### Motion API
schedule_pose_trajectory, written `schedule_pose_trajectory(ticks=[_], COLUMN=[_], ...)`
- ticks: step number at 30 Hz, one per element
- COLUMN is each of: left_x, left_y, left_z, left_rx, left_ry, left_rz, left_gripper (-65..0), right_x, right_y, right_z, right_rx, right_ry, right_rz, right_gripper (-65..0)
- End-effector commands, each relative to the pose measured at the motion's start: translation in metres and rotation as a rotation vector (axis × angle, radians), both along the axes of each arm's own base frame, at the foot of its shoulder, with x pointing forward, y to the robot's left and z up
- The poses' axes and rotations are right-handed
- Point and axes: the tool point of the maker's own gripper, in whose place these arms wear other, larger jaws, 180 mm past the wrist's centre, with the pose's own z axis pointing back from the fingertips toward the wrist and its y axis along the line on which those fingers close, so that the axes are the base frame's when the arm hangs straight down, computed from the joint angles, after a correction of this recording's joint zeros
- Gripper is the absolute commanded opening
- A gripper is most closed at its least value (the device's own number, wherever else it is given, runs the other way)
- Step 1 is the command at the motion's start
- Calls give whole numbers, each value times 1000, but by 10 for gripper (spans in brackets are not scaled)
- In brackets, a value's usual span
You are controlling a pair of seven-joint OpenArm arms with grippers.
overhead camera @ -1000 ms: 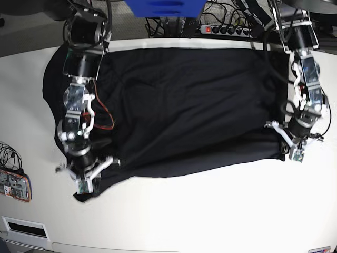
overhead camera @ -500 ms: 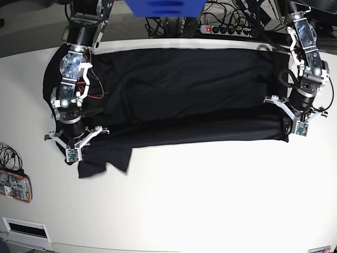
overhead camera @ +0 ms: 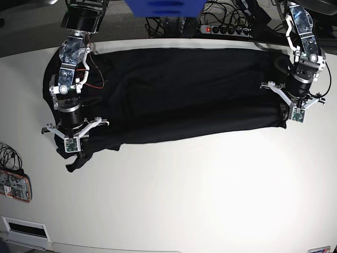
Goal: Fold the T-shirt properly
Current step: 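Lay the folded hem onto the collar edge and open both grippers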
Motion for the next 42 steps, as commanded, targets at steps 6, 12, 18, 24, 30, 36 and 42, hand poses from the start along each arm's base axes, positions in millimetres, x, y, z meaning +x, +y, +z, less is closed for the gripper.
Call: schedule_pose_trajectory(ticks=[6,12,18,24,30,36,42], left_x=[0,-16,-34,-39,-40,-40,-50], left_y=[4,0,-4,-11,-14,-14,-14], left_z=[10,6,-3,-10,-12,-12,-17], left_rx=[16,27,23,-9,-24,-24,-21], left_ry=[-31,0,45,53,54,54,81], left_rz=[0,-14,-19,4,13,13,14], left_gripper=[-650,-650,-650,-650,-650,-650,-650], right_x=[-7,-14,-28,-43,-55,-69,-85], right_y=[-3,-4,1,6,4,10,11], right_z=[2,-4,-7,-13,-18,-17,-26], right_rx=[-10,-9,-3,0,-6,-2,3], right_ry=[-15,4,16,43,64,74,112], right_rz=[-4,-8,-9,-5,-9,-11,-13], right_gripper=[-650,-650,-650,-650,-650,-650,-650])
